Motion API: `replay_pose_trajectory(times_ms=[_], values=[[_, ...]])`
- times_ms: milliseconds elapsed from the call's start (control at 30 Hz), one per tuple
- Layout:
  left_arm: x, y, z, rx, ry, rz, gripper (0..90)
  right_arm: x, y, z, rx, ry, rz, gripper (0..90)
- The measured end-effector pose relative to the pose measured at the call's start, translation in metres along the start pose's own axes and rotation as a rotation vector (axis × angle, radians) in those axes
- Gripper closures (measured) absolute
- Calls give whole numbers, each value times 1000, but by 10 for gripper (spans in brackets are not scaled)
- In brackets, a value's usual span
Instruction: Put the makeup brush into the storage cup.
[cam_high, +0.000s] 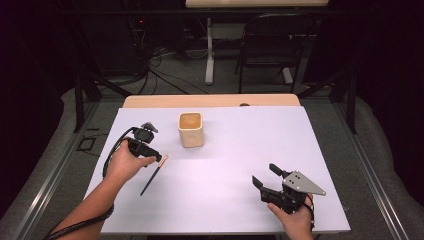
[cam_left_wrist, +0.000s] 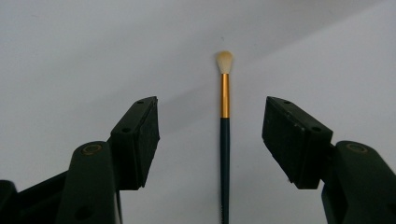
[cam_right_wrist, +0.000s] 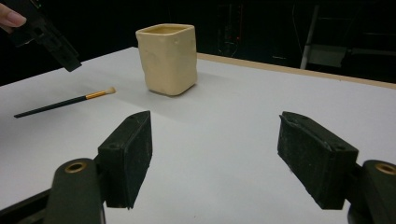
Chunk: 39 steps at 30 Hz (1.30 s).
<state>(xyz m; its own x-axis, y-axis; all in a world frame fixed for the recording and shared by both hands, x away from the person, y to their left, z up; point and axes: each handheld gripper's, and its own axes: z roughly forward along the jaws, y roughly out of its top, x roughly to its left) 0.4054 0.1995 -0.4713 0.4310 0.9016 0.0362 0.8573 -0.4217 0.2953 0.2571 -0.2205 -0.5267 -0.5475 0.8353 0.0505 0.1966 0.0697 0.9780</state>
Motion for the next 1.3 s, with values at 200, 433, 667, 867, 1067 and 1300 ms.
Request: replay_pose_trajectory(times_ms=[200,433,667,867,1067,1300], values=[[0,3,2,10,4,-8,397,0,1,-2,30,8,1,262],[-1,7,3,28,-3,-10,421,0,1,-2,35,8,4,263],[-3,11,7,37,-3,-9,450,-1,0,-2,37,8,-7,264],[-5,15,9,51,-9,-25,489,-1,0,-1,33,13,-1,266],[-5,18,11,69,-16,-21,519,-1,0,-2,37,13,5,266],[-4,21,15,92,-27,-43,557,-1,0,-2,35,14,6,268]])
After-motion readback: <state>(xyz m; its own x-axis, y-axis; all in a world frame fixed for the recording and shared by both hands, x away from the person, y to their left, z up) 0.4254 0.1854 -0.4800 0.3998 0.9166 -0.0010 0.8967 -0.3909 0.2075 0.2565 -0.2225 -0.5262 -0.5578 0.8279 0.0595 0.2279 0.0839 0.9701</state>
